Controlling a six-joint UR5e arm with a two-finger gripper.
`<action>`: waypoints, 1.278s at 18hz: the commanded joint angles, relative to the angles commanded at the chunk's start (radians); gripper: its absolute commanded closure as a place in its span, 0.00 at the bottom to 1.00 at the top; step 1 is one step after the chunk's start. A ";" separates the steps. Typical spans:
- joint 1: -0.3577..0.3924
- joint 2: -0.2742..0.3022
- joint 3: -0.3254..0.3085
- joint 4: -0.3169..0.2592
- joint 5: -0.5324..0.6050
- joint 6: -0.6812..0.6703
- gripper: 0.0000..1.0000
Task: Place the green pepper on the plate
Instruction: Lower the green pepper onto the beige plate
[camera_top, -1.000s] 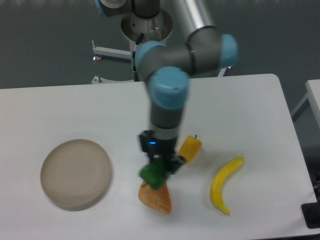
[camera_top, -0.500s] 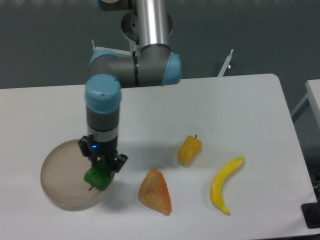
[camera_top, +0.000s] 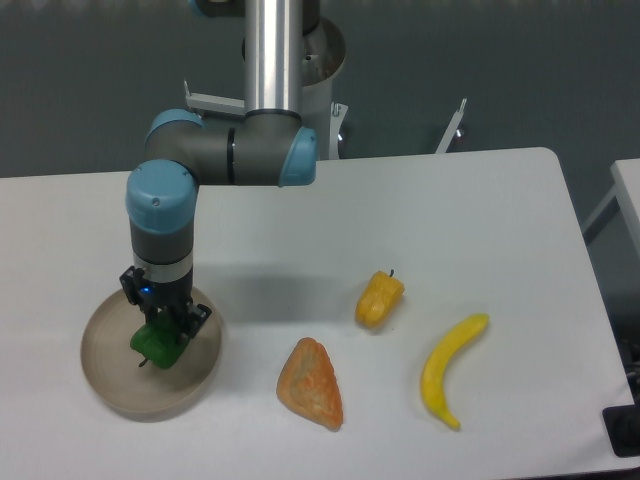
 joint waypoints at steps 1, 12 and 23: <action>0.000 0.000 -0.003 0.000 0.000 0.002 0.60; -0.002 -0.008 -0.009 0.014 -0.017 0.000 0.59; -0.002 -0.006 -0.023 0.015 -0.017 0.005 0.36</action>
